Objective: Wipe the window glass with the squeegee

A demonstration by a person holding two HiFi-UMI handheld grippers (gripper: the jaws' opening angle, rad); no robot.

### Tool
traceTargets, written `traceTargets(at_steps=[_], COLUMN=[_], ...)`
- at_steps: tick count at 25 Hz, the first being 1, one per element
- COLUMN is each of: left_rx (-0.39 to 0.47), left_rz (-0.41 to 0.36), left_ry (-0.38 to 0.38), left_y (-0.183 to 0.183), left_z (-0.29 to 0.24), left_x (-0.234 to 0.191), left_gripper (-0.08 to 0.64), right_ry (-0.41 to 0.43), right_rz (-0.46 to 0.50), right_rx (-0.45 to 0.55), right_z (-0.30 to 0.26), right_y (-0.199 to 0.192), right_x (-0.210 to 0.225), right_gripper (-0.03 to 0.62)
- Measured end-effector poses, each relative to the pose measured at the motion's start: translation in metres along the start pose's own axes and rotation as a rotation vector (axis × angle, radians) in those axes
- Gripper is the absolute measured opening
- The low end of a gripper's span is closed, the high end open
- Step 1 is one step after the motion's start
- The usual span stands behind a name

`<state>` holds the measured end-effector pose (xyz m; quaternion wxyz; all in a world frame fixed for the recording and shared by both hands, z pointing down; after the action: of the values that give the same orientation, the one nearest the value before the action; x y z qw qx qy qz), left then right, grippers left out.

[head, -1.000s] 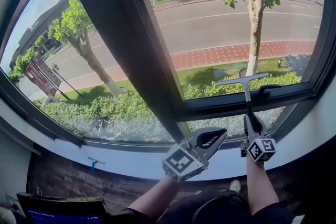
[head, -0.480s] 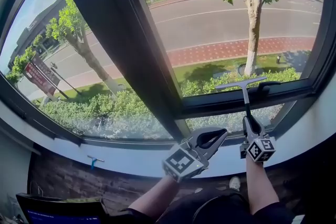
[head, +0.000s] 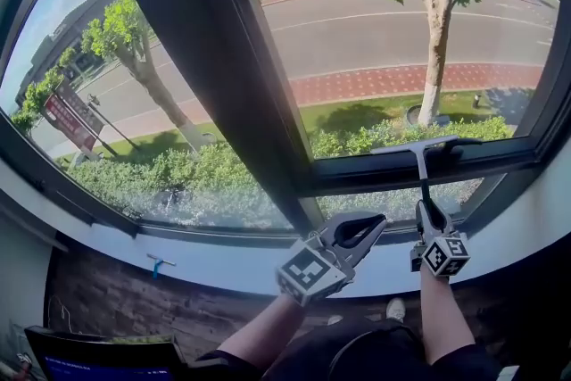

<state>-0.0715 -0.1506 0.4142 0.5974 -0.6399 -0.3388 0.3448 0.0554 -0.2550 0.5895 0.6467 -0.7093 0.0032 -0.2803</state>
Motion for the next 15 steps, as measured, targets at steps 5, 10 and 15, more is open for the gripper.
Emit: traceTargets(at_steps=[5,10,15], left_rx=[0.016,0.008,0.014], left_rz=[0.009,0.004,0.007], left_ry=[0.003,0.015,0.012], left_y=[0.0011,0.001,0.0013], left_z=[0.0004,0.0035,0.0033], left_x=[-0.0013,-0.0042,-0.004], left_gripper=[0.003,0.003,0.003], right_ry=[0.005,0.003,0.001], right_rz=[0.016,0.02,0.035], right_rx=[-0.02,-0.026,-0.027], right_z=[0.0011,0.0005,0.0007], right_y=[-0.0034,-0.0034,0.0013], right_x=[0.0024,0.0026,0.0014], right_gripper=[0.1,0.1,0.1])
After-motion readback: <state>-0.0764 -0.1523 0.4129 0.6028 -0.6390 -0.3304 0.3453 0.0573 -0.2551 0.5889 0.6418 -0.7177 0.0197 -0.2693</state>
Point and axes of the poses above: the fingertips, and each gripper's own axes: z backward along the fingers, x to its right, y out of its top, the point moved 1 cm from there along z, backward along the fingers, and after that the axes turned 1 degree about -y, right-handed, at the moved point
